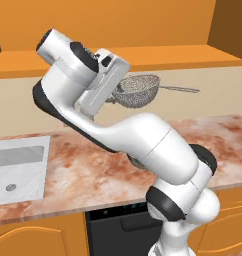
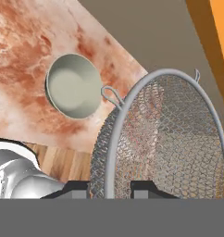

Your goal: Open the cabinet and setup a tea strainer by placing it in the bowl upright.

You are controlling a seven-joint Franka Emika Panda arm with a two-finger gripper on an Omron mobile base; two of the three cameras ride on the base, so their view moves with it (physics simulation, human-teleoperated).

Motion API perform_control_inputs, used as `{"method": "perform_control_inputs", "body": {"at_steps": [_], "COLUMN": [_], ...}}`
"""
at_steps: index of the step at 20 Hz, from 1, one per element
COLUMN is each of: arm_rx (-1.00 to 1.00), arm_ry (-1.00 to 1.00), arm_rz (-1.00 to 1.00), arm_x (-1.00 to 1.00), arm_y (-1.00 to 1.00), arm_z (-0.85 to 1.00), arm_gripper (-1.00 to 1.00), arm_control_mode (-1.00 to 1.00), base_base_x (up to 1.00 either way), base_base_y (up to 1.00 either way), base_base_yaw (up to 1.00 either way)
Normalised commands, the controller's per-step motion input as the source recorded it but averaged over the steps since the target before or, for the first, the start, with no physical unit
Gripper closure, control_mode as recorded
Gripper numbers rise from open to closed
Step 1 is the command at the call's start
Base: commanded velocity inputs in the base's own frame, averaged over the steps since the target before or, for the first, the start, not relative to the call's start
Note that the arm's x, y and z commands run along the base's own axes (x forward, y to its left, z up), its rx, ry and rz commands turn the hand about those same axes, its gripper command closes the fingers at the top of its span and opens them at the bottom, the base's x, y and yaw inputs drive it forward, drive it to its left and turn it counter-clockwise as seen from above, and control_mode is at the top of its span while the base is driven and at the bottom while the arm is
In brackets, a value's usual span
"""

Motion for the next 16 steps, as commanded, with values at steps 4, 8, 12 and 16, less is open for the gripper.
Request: {"method": "perform_control_inputs", "body": {"at_steps": [4,8,12,16], "arm_rx": [0.22,0.21,0.17,0.10], "arm_ry": [-0.03,0.00,0.00,-0.07], "arm_rz": [-0.01,0.00,0.00,0.00], "arm_x": [-0.40,-0.19,-0.03,-0.14], "arm_y": [-0.25,-0.49,-0.43,-0.42], "arm_z": [-0.11,-0.43,-0.59,-0.42], "arm_gripper": [1.00,1.00,1.00,1.00], "arm_control_mode": [-1.00,-1.00,-1.00,-1.00], "base_base_x": [0.00,0.00,0.00,0.00], "base_base_y": [0.00,0.00,0.00,0.00], "base_base_yaw": [0.00,0.00,0.00,0.00]}}
